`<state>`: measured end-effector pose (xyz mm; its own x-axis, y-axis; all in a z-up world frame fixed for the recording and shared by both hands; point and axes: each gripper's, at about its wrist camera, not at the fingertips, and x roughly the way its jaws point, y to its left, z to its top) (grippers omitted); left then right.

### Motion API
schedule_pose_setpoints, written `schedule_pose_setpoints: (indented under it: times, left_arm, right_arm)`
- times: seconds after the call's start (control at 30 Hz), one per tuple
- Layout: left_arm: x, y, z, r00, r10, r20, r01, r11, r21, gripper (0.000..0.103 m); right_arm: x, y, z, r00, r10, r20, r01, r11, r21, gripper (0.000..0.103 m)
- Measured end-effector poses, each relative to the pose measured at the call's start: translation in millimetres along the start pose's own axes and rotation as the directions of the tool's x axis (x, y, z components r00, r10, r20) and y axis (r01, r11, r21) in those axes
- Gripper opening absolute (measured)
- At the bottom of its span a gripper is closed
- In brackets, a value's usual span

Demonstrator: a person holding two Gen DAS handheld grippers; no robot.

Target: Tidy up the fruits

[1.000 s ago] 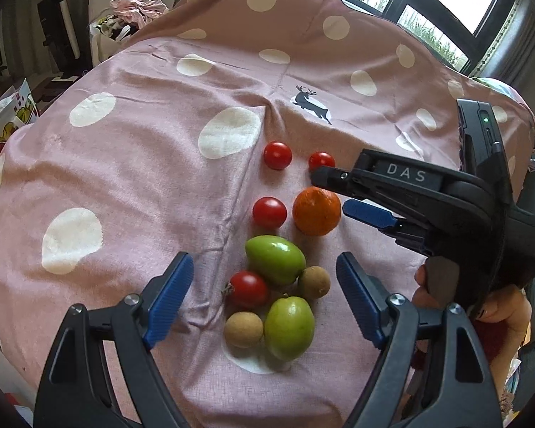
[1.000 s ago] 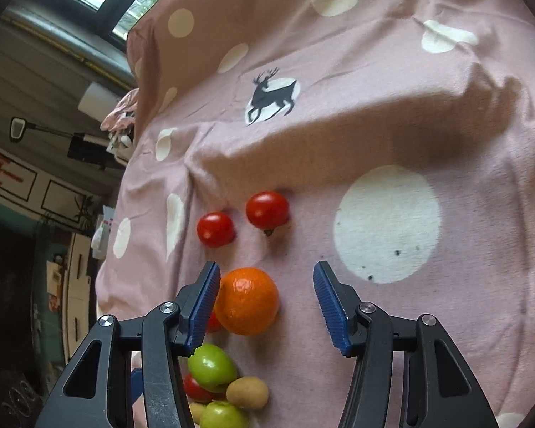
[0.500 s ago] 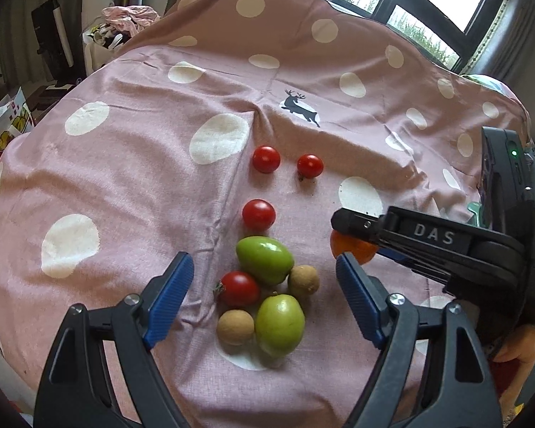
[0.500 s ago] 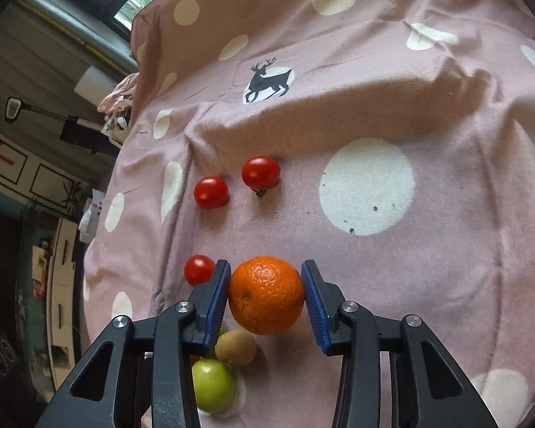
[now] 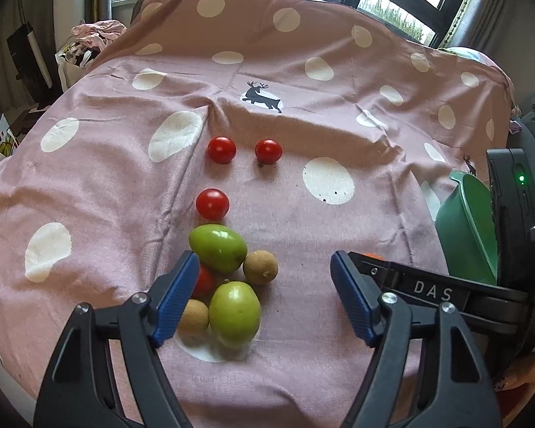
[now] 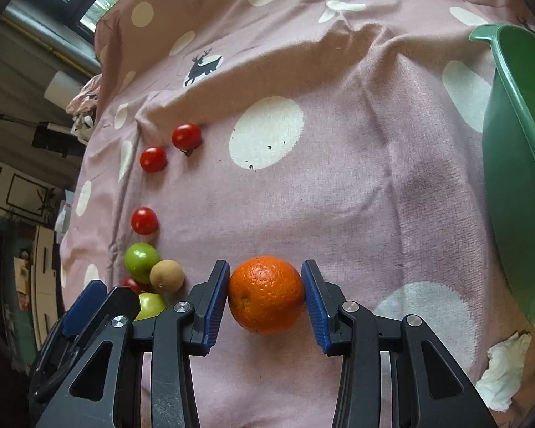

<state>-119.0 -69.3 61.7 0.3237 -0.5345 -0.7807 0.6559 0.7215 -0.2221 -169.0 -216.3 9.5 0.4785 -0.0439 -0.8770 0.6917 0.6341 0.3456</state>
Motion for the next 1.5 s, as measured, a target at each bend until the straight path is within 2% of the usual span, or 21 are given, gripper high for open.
schedule_pose_setpoints:
  times: [0.07,0.2,0.33,0.57,0.7,1.0,1.1,1.5]
  left_arm:
    - [1.4,-2.5,-1.2,1.0,-0.003,-0.005,0.003,1.0,0.004,0.076]
    - [2.0,-12.6,-4.7,1.0,-0.008,-0.005,0.009,0.999,0.032,0.076]
    - [4.6,-25.9,-9.4,0.999,-0.049,-0.014,0.05,0.996,0.067,0.075]
    - [20.1,-55.4,-19.9,0.988,-0.131,-0.078,0.14,0.982,0.129,0.062]
    - [31.7,-64.8,-23.4,0.976,-0.179,-0.127,0.194,0.973,0.121,0.059]
    - [46.2,-67.6,-21.5,0.966,-0.207,-0.153,0.222,0.971,0.089,0.049]
    - [52.5,-65.9,-20.5,0.963,-0.211,-0.165,0.225,0.972,0.071,0.041]
    - [55.3,-65.4,-21.5,0.966,-0.21,-0.151,0.221,0.973,0.065,0.04]
  right_arm:
    - [-3.8,-1.3,0.5,1.0,-0.004,0.005,0.004,1.0,-0.008,0.044]
    - [-20.2,-6.8,1.0,0.997,0.057,0.051,-0.058,0.998,0.011,0.044]
    - [-34.9,-9.6,1.7,0.992,0.053,0.111,-0.054,0.998,0.012,0.044]
    - [-36.1,-20.7,2.8,0.987,0.097,0.132,-0.106,0.993,0.058,0.043]
    - [-31.5,-20.9,2.6,0.984,0.138,0.112,-0.145,0.988,0.056,0.037]
    - [-16.8,-27.0,3.5,0.99,0.126,0.062,-0.131,0.987,0.089,0.037]
    - [-13.7,-27.9,4.0,0.989,0.14,0.05,-0.144,0.985,0.09,0.037]
    - [-12.0,-33.0,5.5,0.985,0.164,0.045,-0.168,0.981,0.096,0.037]
